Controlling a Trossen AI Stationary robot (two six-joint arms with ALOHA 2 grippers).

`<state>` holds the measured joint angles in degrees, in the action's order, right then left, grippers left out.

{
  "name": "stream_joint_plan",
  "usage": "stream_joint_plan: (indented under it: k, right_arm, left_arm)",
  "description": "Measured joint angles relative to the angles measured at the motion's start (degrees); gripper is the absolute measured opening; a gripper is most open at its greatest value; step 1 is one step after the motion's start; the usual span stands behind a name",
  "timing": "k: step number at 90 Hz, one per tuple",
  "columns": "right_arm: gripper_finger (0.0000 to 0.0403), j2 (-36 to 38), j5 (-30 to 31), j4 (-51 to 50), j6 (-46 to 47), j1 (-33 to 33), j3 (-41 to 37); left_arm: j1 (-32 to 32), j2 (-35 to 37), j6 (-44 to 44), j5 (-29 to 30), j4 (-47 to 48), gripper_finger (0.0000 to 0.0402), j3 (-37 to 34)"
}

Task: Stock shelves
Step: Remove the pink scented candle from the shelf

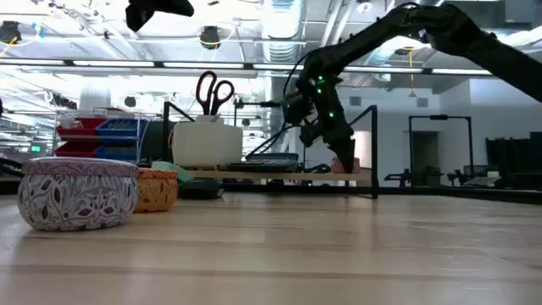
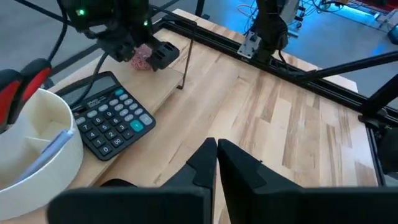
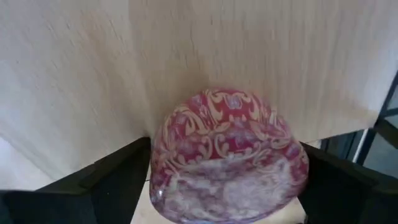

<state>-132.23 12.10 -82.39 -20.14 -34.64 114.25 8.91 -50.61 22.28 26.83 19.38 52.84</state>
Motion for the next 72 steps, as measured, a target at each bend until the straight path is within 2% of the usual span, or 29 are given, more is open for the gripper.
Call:
stream_joint_plan:
  k: [17, 35, 41, 57, 72]
  right_arm:
    - [0.0335, 0.07, 0.37, 0.61, 0.57, 0.45, -0.28]
    - [0.0279, -0.07, 1.17, -0.31, 0.63, 0.54, 0.35]
    - [0.0278, -0.28, 1.26, -1.08, 0.64, 0.70, 1.55]
    - [0.0278, 0.06, 1.24, -2.80, 0.39, 1.76, 7.90]
    - [0.0278, 0.11, 1.25, -7.61, 0.49, 3.71, 17.19]
  left_arm:
    - [0.00, 0.00, 0.04, -0.04, 0.00, 0.0000, 0.00]
    - [0.00, 0.00, 0.04, -0.07, -0.02, 0.0000, 0.00]
    - [0.00, 0.00, 0.04, -0.09, -0.01, 0.0000, 0.00]
    - [0.00, 0.02, 0.02, -0.09, -0.03, 0.0000, 0.01]
    - [0.00, 0.02, -0.57, -0.09, -0.06, 0.0000, 0.02]
